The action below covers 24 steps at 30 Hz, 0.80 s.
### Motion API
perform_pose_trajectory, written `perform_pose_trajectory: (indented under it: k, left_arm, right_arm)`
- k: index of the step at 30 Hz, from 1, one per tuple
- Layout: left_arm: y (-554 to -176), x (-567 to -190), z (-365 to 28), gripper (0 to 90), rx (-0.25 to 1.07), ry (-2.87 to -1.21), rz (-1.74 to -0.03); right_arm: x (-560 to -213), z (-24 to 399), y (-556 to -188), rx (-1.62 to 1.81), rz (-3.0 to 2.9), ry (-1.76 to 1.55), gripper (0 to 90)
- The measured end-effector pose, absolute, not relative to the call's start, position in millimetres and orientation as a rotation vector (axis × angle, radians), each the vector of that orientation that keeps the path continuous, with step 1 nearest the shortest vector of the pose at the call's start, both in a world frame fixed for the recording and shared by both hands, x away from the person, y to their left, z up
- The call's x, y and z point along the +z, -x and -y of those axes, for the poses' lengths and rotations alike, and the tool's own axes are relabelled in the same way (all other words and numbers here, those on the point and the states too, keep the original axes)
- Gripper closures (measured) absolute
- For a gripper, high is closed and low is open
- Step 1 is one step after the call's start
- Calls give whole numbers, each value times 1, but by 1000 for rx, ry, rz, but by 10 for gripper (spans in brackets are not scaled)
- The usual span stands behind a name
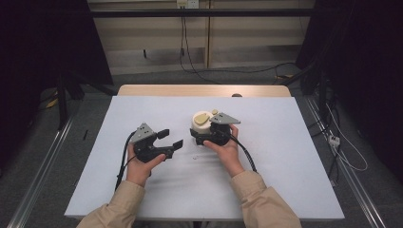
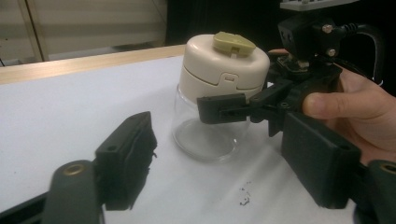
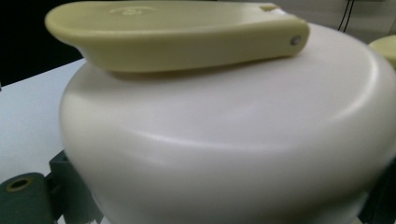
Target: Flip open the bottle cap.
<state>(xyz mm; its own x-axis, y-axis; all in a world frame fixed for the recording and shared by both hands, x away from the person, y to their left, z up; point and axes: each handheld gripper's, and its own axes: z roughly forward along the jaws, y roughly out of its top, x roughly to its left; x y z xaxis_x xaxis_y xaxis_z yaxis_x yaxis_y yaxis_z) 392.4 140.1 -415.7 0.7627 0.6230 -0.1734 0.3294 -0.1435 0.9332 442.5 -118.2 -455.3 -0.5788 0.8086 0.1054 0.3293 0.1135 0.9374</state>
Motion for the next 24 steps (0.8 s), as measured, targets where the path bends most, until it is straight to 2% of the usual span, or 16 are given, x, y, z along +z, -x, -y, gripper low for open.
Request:
perform_pose_trajectory:
  k: [5, 14, 24]
  left_arm:
    - [-395, -415, -136, 382, 297, -1762, -743]
    - [-402, -408, -129, 652, 241, -1777, -758]
    - [-409, -401, -123, 803, 216, -1782, -761]
  right_arm:
    - [-455, 118, -442, 1468, -1962, -1103, 62]
    - [-455, 118, -442, 1468, -1962, -1105, 62]
    - [-455, 118, -442, 1466, -1966, -1106, 62]
